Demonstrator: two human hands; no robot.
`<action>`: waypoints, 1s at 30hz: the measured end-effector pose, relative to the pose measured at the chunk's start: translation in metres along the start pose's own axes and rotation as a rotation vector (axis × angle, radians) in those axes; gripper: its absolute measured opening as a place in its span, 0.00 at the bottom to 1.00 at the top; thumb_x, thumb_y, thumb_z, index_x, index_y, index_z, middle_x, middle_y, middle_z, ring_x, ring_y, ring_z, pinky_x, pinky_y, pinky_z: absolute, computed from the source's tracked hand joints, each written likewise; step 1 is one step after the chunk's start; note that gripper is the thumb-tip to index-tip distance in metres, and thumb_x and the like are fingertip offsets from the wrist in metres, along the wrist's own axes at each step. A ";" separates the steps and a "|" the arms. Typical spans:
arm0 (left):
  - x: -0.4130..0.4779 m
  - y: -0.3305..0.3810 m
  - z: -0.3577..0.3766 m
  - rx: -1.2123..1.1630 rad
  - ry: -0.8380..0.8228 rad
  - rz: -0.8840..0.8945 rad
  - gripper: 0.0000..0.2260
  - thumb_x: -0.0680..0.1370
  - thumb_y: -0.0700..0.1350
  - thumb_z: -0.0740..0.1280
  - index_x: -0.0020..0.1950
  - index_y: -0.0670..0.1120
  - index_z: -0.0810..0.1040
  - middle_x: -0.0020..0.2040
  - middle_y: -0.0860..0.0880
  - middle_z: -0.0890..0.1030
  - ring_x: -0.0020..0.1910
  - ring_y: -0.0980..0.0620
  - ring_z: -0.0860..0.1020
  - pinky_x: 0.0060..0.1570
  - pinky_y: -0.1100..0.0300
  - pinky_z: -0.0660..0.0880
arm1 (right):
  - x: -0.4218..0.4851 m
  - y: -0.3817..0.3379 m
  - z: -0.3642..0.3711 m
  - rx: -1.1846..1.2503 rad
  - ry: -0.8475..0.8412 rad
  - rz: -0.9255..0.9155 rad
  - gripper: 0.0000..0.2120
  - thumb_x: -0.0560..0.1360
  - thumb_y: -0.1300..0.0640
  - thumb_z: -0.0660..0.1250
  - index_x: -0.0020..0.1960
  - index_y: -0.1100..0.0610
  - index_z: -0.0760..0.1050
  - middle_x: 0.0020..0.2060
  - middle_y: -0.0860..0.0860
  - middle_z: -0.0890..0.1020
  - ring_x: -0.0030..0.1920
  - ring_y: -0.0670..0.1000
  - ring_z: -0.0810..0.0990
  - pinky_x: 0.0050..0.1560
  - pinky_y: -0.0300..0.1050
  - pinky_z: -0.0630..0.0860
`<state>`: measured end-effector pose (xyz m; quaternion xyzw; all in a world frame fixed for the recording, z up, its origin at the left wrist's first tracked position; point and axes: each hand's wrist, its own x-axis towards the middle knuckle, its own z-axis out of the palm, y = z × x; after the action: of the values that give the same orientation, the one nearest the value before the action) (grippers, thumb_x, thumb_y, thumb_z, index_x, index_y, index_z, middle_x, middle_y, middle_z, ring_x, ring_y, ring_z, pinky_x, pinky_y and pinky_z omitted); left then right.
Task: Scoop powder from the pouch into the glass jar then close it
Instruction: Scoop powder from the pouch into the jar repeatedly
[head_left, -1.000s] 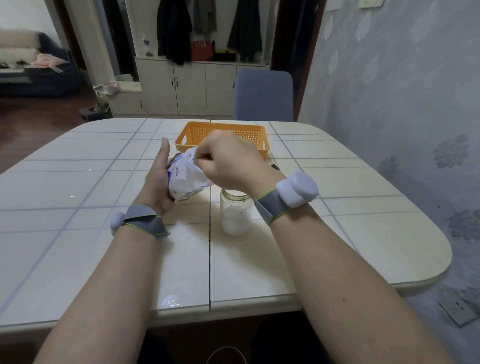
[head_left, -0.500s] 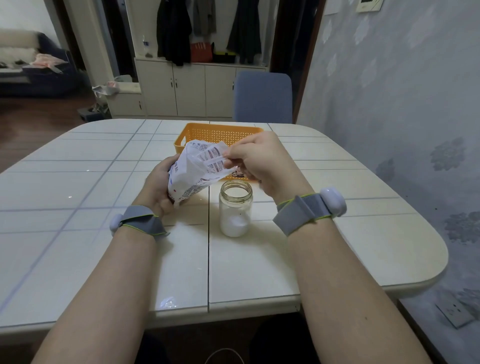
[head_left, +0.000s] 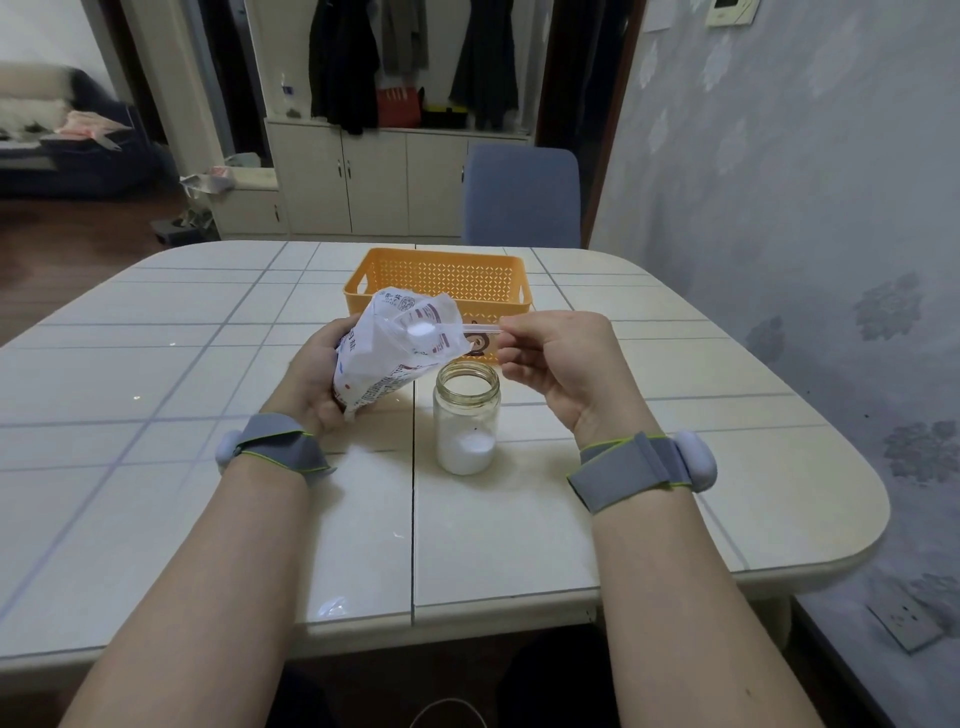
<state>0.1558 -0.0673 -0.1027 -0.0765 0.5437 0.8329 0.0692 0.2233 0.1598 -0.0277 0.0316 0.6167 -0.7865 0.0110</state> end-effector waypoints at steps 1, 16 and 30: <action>0.000 0.000 -0.001 0.002 0.000 0.001 0.25 0.83 0.51 0.59 0.29 0.48 0.83 0.25 0.51 0.77 0.20 0.52 0.76 0.17 0.67 0.69 | 0.000 -0.001 -0.003 0.001 0.006 -0.008 0.06 0.76 0.70 0.68 0.40 0.67 0.78 0.25 0.54 0.78 0.23 0.47 0.76 0.25 0.37 0.77; 0.004 0.002 -0.015 -0.094 0.121 -0.012 0.12 0.81 0.53 0.59 0.43 0.51 0.77 0.29 0.52 0.79 0.22 0.51 0.77 0.20 0.65 0.71 | -0.011 -0.001 -0.038 0.044 0.044 -0.060 0.02 0.76 0.69 0.69 0.46 0.70 0.79 0.26 0.54 0.79 0.24 0.48 0.76 0.26 0.37 0.76; 0.008 0.001 -0.013 -0.051 0.112 -0.007 0.14 0.82 0.52 0.58 0.42 0.49 0.77 0.27 0.50 0.78 0.20 0.50 0.75 0.19 0.66 0.70 | -0.009 0.009 -0.043 -0.017 -0.066 -0.119 0.04 0.76 0.67 0.72 0.49 0.68 0.82 0.33 0.57 0.80 0.30 0.51 0.77 0.31 0.39 0.77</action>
<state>0.1489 -0.0793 -0.1081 -0.1266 0.5251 0.8406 0.0396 0.2346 0.1989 -0.0461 -0.0311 0.6233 -0.7813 -0.0151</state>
